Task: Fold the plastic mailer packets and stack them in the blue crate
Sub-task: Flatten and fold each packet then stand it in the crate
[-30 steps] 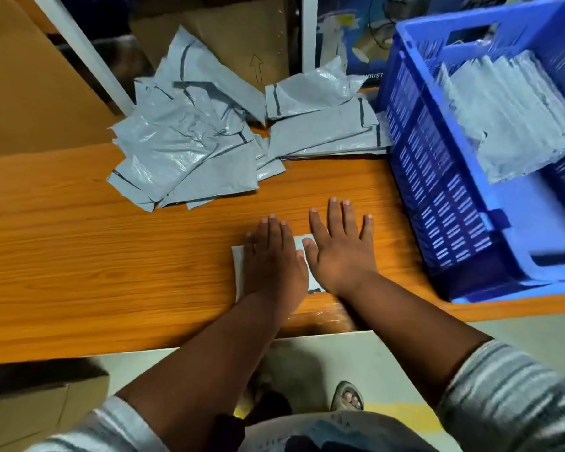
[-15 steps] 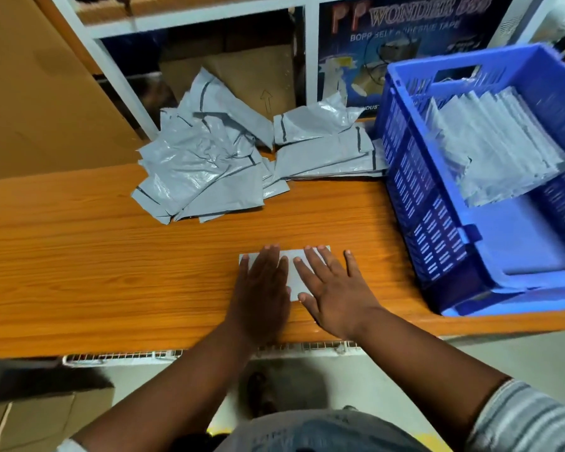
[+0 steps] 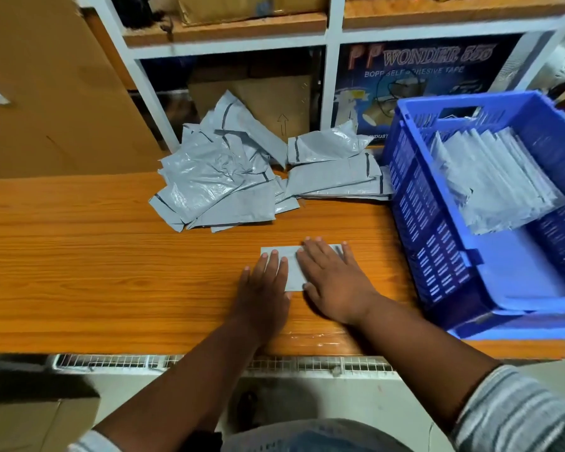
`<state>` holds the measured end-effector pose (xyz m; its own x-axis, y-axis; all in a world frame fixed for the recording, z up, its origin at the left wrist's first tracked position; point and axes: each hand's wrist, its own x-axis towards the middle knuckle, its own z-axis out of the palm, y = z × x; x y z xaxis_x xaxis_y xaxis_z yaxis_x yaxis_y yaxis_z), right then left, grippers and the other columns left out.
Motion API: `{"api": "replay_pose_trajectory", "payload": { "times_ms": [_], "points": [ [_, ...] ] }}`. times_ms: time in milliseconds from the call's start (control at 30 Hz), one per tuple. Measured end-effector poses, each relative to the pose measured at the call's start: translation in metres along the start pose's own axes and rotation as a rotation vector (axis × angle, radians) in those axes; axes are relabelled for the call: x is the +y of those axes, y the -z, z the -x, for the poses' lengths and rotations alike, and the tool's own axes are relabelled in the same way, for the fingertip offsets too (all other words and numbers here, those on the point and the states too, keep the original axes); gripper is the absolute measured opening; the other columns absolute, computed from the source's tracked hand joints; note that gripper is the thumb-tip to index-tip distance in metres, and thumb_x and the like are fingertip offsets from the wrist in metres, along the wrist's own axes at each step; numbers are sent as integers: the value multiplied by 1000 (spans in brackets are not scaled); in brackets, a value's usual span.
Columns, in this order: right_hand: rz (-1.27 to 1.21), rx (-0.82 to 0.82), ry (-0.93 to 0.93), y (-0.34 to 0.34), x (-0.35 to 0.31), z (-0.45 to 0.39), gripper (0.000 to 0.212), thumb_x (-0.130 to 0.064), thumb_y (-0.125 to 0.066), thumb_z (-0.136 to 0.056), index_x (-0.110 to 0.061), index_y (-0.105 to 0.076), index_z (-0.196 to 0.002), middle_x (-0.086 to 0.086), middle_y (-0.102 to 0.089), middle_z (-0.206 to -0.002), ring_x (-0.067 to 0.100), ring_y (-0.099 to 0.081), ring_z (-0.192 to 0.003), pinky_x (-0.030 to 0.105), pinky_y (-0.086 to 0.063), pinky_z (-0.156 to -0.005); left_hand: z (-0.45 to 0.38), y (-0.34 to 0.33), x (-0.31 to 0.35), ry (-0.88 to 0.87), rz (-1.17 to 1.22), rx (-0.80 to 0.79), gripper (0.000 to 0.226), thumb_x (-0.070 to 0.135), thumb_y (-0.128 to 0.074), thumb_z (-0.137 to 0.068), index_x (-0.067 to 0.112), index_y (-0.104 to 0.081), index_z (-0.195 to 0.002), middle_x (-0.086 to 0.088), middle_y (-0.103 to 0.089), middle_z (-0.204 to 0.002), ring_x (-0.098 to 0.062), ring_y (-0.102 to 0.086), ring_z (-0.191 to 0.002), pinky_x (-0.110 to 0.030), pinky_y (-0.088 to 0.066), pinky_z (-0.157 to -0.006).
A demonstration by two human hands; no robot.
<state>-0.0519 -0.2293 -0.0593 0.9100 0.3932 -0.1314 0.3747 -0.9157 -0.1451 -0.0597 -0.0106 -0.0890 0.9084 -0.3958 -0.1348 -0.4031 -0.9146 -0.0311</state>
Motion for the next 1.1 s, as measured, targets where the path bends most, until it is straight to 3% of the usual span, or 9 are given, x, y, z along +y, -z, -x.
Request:
{"api": "replay_pose_trajectory", "payload": {
  "times_ms": [167,300,467,600,700,867,1000,1033,1100],
  "points": [
    [14,-60,-31,-35,-14,-2,78,-62,-20,-109,-25,13,-170,0,24,-176,25,24,-162,63,8,-129,-4,-7,-5,-37,6,-11,75,50,-35,-109,19,-6,-171,-9,0,-179,-31,-1,-165,-57,-13,-130],
    [-75,-122,-26,-31,-4,-10,80,-61,-28,-108,-31,13,-170,-7,23,-176,20,23,-162,55,14,-128,-5,-2,-8,-56,59,-25,77,50,-38,-109,21,-2,-171,-7,2,-180,-30,1,-165,-55,-10,-131],
    [-171,-237,-44,-14,-4,-13,83,-62,-35,-108,-35,14,-169,-13,29,-173,14,30,-159,52,18,-128,-19,16,-26,-126,91,-18,84,58,-43,-105,19,-11,-172,-9,-15,-178,-31,-15,-163,-53,-19,-132],
    [-65,-157,-71,-12,-19,-14,81,-62,-31,-107,-27,5,-171,-2,20,-177,24,22,-163,56,8,-131,-11,-4,-37,-75,81,-4,84,60,-36,-103,18,-11,-171,-9,-9,-179,-31,-10,-165,-55,-14,-132],
    [0,-29,39,-23,-39,-15,78,-56,-28,-108,-20,-2,-172,5,10,-179,29,16,-164,58,1,-132,-7,-12,-41,-97,103,21,83,60,-28,-101,16,-16,-171,-8,-11,-179,-28,-7,-166,-54,-12,-133],
    [-83,-144,45,-26,-40,-24,76,-55,-29,-110,-24,2,-172,3,5,-180,25,8,-165,52,2,-133,-8,-7,-43,-124,142,10,86,57,-19,-95,17,-20,-171,-6,-11,-180,-26,-6,-166,-54,-11,-133],
    [-200,82,40,-8,-8,-23,59,-50,-34,-111,-21,-40,-163,5,-41,-167,25,-37,-154,46,-32,-125,-20,15,-40,-79,241,141,65,49,-32,-102,14,-58,-150,-15,-46,-164,-34,-38,-154,-57,-30,-127],
    [-139,122,17,-10,-4,-17,57,-48,-33,-112,-19,-43,-160,5,-43,-166,26,-40,-152,46,-33,-124,-25,17,-38,-85,278,199,59,46,-36,-104,13,-62,-145,-16,-51,-160,-35,-42,-151,-56,-33,-126],
    [-26,92,-17,-24,-4,-3,61,-48,-28,-113,-18,-30,-167,6,-26,-175,26,-22,-162,48,-19,-131,-32,14,-29,-168,310,219,58,42,-36,-107,13,-53,-154,-14,-47,-164,-33,-39,-154,-53,-34,-126]
  ]
}}
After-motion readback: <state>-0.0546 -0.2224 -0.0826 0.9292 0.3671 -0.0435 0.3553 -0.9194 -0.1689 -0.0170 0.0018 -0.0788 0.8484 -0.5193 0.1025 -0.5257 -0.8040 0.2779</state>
